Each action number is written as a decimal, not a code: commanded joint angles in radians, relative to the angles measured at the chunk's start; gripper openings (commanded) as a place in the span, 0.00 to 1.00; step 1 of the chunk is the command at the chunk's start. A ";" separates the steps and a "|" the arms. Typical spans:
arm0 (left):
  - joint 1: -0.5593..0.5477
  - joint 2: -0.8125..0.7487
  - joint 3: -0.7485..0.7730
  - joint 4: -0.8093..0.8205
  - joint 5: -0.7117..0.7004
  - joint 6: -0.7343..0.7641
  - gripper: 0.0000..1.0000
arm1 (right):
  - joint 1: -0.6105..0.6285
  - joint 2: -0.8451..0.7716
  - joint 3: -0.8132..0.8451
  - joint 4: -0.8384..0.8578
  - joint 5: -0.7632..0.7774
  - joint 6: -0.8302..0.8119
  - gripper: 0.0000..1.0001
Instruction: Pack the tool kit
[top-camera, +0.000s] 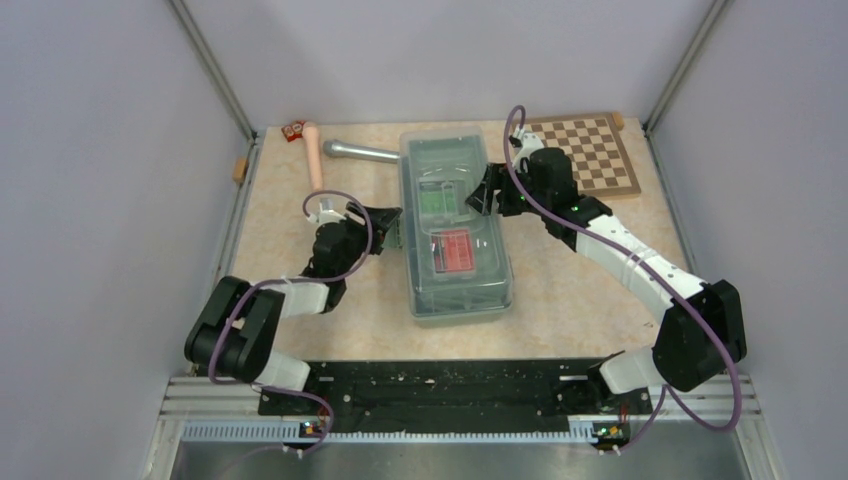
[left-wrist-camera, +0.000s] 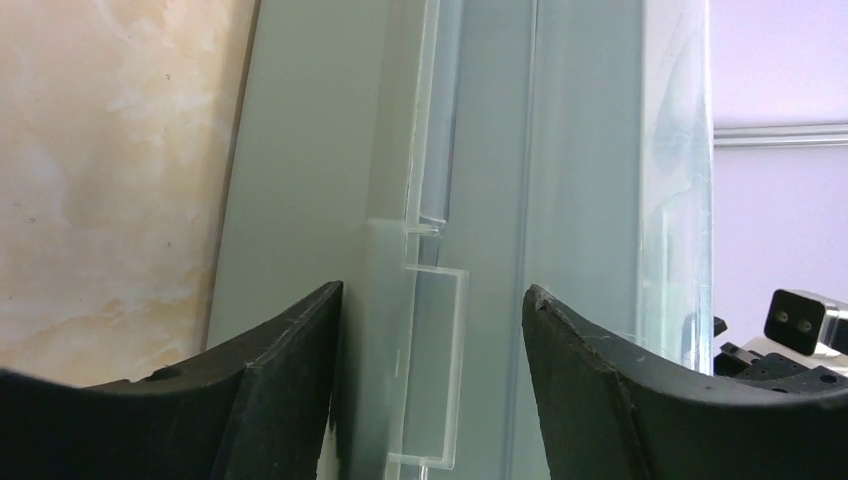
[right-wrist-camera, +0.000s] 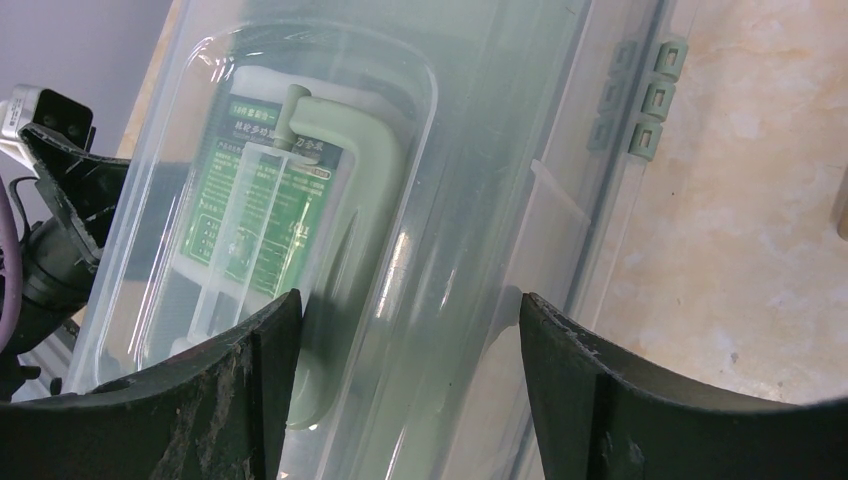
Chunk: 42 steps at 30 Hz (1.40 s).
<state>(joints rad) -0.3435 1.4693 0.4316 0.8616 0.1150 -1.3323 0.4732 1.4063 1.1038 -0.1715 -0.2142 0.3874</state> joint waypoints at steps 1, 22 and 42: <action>-0.114 -0.030 0.061 -0.015 0.297 0.048 0.71 | 0.026 0.035 -0.037 -0.014 -0.092 -0.023 0.68; -0.166 -0.139 0.148 -0.284 0.271 0.133 0.78 | 0.025 0.034 -0.029 -0.014 -0.095 -0.018 0.68; -0.234 -0.201 0.232 -0.439 0.208 0.180 0.61 | 0.026 0.030 -0.034 -0.013 -0.097 -0.013 0.68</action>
<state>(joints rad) -0.4274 1.3243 0.5591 0.4210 -0.0231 -1.1950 0.4671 1.4010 1.1000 -0.1703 -0.2085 0.3859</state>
